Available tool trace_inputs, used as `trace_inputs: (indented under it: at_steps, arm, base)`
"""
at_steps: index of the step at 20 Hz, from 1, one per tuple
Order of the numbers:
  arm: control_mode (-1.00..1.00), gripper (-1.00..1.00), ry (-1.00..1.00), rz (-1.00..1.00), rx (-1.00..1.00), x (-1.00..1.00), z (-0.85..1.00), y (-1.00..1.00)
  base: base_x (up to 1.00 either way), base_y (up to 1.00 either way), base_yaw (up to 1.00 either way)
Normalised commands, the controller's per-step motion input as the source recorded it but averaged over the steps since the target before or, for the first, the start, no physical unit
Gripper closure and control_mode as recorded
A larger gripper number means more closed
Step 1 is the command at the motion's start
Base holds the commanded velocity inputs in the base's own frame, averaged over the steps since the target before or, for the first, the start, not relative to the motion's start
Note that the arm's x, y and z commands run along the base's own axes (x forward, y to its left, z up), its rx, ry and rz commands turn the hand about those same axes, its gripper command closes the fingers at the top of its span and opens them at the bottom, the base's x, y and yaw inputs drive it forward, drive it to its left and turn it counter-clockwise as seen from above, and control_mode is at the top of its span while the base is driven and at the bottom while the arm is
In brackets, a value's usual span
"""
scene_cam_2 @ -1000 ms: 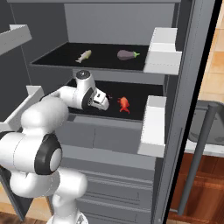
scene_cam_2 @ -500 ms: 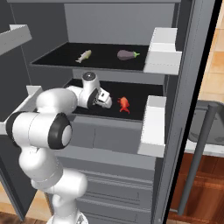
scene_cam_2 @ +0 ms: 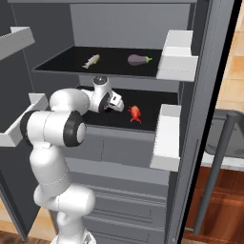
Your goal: Place one eggplant and one fish in each tupperware on the nearby counter, to pack two identical lunches.
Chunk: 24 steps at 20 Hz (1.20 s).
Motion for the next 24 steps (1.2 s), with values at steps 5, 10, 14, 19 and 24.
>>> trace_inputs:
  at_steps: [5,10,14,19,24]
  arm:
    - [-1.0,-1.0,-0.01,0.0,0.0,0.39,-0.37,-0.07]
    - [-1.0,1.0,-0.05,-0.06,-0.01,0.01,-0.82,-0.17]
    - [-1.0,1.0,-0.03,-0.08,0.0,0.0,-0.55,-0.27]
    - [-1.0,1.0,0.07,-0.02,0.02,-0.81,-0.4,-0.19]
    - [-1.0,1.0,0.0,0.05,0.01,-1.0,-0.08,-0.07]
  base:
    - [0.0,0.0,0.0]
    - [0.0,0.0,0.0]
    - [0.0,0.0,0.0]
    - [0.0,0.0,0.0]
    - [0.0,0.0,0.0]
